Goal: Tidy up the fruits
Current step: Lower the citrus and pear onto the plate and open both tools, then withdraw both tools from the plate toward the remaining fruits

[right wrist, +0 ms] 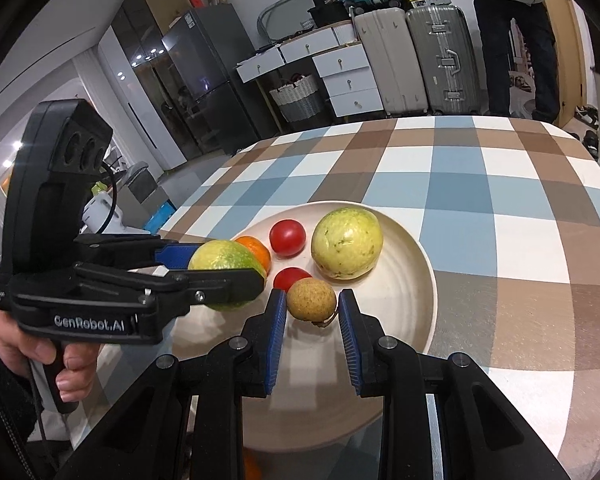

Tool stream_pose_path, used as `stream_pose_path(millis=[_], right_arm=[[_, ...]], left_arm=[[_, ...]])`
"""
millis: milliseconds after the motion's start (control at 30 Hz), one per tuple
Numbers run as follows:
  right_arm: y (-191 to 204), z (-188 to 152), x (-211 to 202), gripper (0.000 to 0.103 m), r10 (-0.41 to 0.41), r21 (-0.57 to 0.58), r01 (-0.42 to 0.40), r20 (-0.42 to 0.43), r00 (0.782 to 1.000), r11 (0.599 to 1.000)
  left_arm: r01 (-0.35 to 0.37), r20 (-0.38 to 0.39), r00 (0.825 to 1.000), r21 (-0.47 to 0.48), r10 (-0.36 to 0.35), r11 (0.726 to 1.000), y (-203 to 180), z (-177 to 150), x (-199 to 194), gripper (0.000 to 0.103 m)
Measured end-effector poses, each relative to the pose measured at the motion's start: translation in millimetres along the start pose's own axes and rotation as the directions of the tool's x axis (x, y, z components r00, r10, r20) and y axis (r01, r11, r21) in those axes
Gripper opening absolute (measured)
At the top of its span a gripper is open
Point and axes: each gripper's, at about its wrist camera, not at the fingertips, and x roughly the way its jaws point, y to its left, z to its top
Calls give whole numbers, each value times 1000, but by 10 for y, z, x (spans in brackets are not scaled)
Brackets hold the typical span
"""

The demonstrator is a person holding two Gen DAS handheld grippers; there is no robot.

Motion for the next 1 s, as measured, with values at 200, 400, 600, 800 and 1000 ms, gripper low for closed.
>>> stream_pose_path(millis=[200, 400, 600, 800, 1000], right_arm=[[-17, -28, -117, 59, 0, 16, 0, 37, 999, 1000], [21, -118, -377, 60, -15, 28, 13, 65, 998, 1000], [169, -219, -773, 66, -10, 24, 7, 123, 992, 1000], [382, -348, -1168, 79, -40, 12, 38, 176, 984, 999], [609, -480, -1450, 81, -57, -10, 61, 211, 976, 998]], left_arm=[[-33, 48, 998, 13, 32, 999, -43, -19, -152, 67], [-62, 109, 992, 13, 61, 998, -109, -120, -423, 68], [-97, 177, 979, -14, 98, 995, -179, -321, -794, 68], [-154, 272, 949, -50, 161, 987, -290, -606, -1227, 78], [-158, 321, 929, -104, 184, 982, -383, -924, -1566, 80]])
